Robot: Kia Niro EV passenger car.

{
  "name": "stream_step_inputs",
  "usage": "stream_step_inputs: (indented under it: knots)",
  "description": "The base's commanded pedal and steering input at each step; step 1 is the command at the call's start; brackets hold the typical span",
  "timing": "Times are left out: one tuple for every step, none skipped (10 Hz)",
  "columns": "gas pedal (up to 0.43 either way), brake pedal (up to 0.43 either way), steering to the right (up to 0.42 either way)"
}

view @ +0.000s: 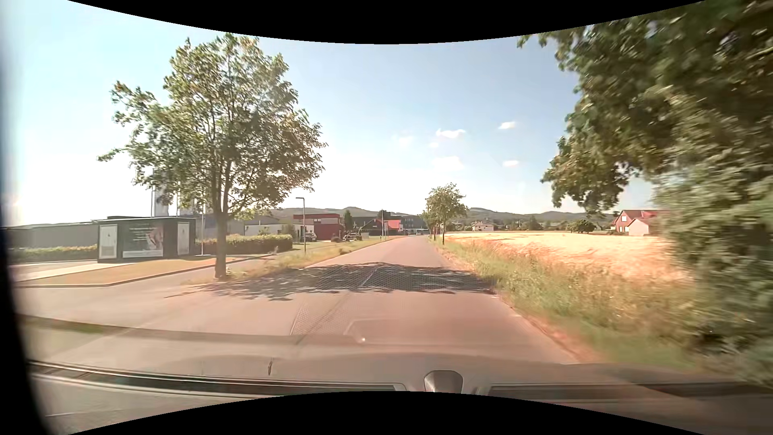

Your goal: Follow the waypoints while adhering to traffic rules and regulations

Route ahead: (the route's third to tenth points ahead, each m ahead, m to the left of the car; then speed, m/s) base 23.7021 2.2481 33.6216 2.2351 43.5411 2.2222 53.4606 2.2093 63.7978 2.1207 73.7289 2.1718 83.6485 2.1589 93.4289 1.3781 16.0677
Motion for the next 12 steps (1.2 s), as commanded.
stream_step_inputs:
  knots:
    - [0.189, 0.006, 0.001]
    - [0.189, 0.006, 0.001]
    - [0.197, 0.006, 0.001]
    - [0.197, 0.006, 0.001]
    - [0.197, 0.006, 0.001]
    - [0.197, 0.006, 0.003]
    - [0.197, 0.006, 0.002]
    - [0.197, 0.006, 0.003]
    - [0.197, 0.006, 0.002]
    - [0.197, 0.006, 0.002]
    - [0.197, 0.006, 0.003]
    - [0.197, 0.006, 0.003]
